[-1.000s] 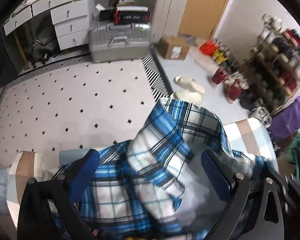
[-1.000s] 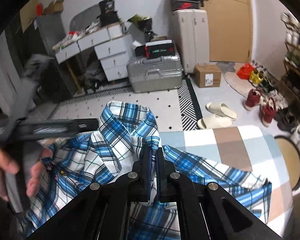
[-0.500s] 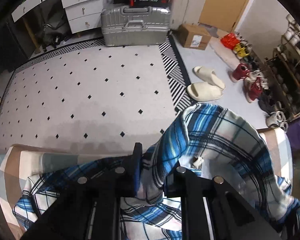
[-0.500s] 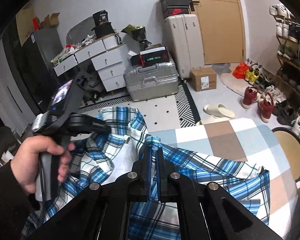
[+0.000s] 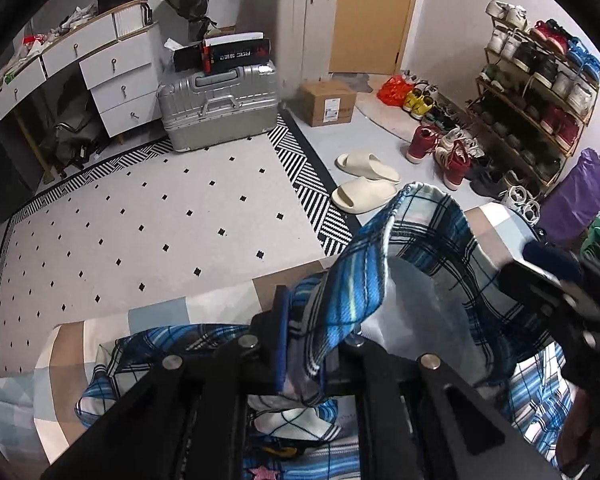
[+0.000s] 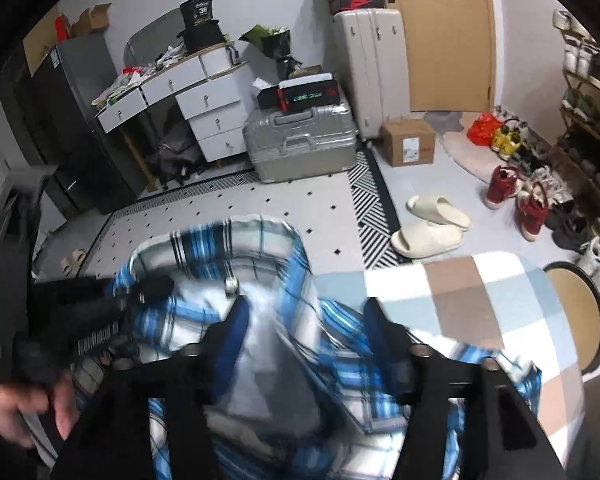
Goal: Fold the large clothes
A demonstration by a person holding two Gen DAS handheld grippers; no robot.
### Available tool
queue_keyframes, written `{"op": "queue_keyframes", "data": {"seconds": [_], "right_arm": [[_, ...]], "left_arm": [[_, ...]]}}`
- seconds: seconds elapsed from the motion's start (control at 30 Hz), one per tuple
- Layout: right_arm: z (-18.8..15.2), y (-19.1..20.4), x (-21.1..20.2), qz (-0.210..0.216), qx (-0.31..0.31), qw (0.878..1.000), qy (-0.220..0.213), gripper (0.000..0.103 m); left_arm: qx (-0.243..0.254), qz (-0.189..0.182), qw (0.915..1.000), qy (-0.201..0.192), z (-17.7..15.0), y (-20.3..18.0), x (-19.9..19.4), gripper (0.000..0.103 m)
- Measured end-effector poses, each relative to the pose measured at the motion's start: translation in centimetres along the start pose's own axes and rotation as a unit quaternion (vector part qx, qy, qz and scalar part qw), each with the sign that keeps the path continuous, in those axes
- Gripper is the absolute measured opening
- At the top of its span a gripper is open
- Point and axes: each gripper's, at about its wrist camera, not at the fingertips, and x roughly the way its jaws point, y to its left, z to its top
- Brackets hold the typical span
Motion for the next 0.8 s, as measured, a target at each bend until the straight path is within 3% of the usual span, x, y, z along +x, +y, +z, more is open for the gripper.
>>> {"op": "queue_keyframes", "data": {"seconds": [0.1, 0.2, 0.23, 0.27, 0.37, 0.6, 0.8], "right_arm": [[1.7, 0.9, 1.5, -0.031, -0.013, 0.999, 0.012, 0.063], [2.7, 1.5, 4.2, -0.078, -0.036, 0.994, 0.062, 0.057], [2.9, 1.5, 5.3, -0.098, -0.044, 0.991, 0.082, 0.035], [2.9, 1.3, 5.6, -0.107, -0.046, 0.989, 0.089, 0.004], [2.9, 0.3, 5.4, -0.089, -0.019, 0.992, 0.093, 0.001], [2.2, 2.0, -4.2, -0.043, -0.044, 0.997, -0.047, 0.001], [-2.2, 3.6, -15.0, 0.0, -0.065, 0.989, -0.131, 0.001]], "left_arm": [[0.015, -0.008, 0.9998, -0.007, -0.1, -0.3, -0.2, 0.006], [0.03, -0.005, 0.9995, -0.007, -0.4, -0.6, -0.1, 0.006], [0.028, -0.008, 0.9996, -0.007, -0.3, -0.4, 0.0, 0.006], [0.025, -0.011, 0.9996, -0.007, -0.4, -0.2, 0.0, 0.006], [0.013, -0.013, 0.9997, -0.015, -0.4, 0.2, -0.9, 0.006], [0.021, -0.029, 0.9967, -0.072, -2.0, 0.4, -8.2, 0.006], [0.01, -0.058, 0.9897, -0.131, -6.8, 1.1, -16.2, 0.006]]}}
